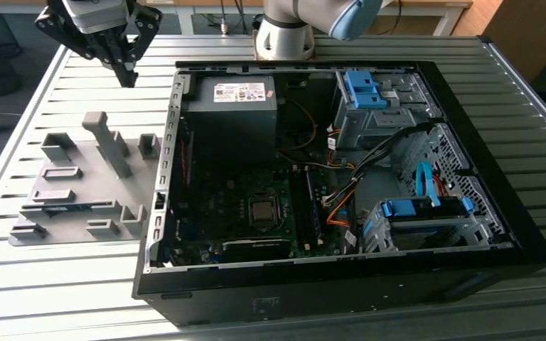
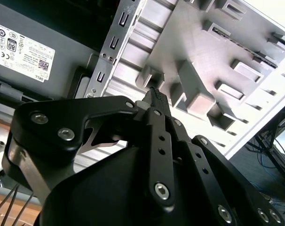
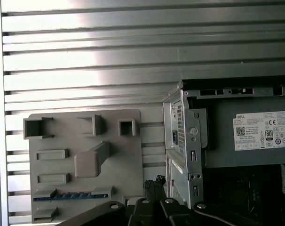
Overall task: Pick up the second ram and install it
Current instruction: 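Reach for the second ram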
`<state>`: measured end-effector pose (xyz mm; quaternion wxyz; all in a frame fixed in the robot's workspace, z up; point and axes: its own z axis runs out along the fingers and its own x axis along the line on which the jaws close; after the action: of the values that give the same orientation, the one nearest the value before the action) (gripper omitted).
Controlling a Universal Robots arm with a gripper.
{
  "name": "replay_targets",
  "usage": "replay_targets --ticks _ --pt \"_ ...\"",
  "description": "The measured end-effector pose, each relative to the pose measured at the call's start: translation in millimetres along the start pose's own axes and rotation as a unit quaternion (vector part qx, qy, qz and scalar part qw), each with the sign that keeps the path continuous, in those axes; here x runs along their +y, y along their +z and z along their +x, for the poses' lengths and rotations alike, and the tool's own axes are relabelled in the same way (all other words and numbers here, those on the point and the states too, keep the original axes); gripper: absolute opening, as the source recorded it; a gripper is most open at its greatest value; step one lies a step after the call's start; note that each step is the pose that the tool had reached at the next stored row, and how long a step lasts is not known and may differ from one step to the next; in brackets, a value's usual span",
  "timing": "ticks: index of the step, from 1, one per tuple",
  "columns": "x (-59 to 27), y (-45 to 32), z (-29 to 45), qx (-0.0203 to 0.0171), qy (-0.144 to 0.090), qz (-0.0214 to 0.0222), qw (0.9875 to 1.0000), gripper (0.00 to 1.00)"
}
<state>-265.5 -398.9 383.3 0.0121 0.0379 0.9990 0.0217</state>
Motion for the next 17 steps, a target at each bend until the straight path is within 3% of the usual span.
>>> replay_targets --ticks 17 --pt "-1.2 -0.2 15.8 0.0000 0.000 0.0000 1.0000 0.11"
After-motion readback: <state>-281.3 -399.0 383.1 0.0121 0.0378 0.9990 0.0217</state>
